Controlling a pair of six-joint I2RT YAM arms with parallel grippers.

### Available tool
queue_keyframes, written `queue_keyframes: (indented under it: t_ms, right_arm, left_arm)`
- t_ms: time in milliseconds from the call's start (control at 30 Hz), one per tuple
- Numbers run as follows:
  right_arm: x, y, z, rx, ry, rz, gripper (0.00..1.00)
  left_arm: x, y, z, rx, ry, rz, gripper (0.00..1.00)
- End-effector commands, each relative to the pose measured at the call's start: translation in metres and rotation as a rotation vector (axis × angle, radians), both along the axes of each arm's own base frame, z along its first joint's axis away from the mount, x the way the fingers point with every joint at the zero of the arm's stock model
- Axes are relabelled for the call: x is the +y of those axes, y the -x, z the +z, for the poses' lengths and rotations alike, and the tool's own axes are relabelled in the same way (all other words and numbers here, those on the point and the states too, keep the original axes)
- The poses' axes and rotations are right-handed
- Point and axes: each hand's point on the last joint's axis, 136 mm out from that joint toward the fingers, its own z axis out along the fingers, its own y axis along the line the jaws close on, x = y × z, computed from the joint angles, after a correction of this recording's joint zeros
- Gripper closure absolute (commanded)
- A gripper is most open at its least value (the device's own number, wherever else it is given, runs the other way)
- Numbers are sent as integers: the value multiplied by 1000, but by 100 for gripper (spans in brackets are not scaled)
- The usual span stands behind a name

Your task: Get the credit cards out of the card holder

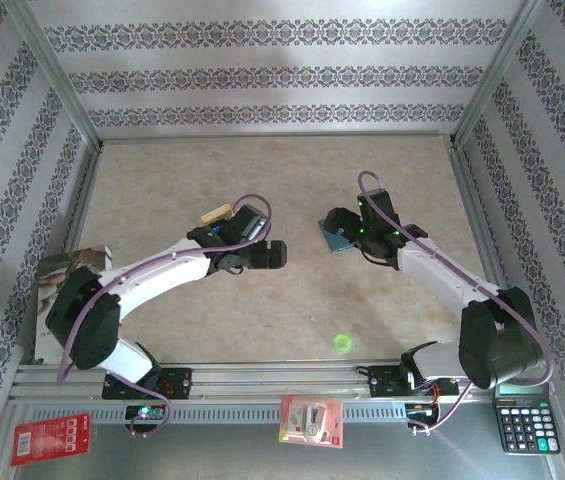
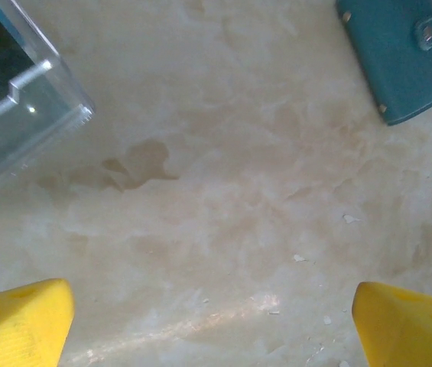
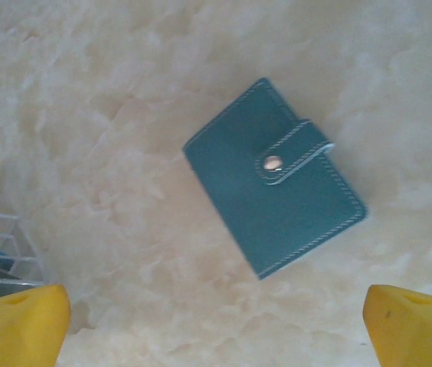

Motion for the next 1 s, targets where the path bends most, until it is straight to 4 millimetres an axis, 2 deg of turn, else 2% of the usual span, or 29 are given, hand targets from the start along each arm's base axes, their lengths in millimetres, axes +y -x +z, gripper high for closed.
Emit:
queue_keyframes:
  t_ms: [0,167,333,500,600,767,900,967]
  right_arm:
    - [-4,7,-6,27,25,25,2]
    - [-6,3,-6,30,28,20,2]
    - [1,-1,-8,31,3,33,2]
    - [4,-8,-9,40,6,40,2]
    - [7,-11,-11,48,0,46,2]
    - [10,-18,-12,47,12,55,2]
    - [12,-23,-15,58,55,85,2]
    - [14,-25,-19,68,89,109,2]
  left_arm:
    - [-8,-3,-11,14,19,29,7]
    - [0,-8,-30,35,-42,46,7]
    - [22,-29,-47,31,-108,107,7]
    - [35,-51,-53,6,-166,124,7]
    - [49,-65,-58,6,-205,155,7]
    - [69,-86,-54,-37,-270,189,5]
    - [85,-100,-57,-43,-278,229,4]
    - [86,-107,-58,-46,-247,232,4]
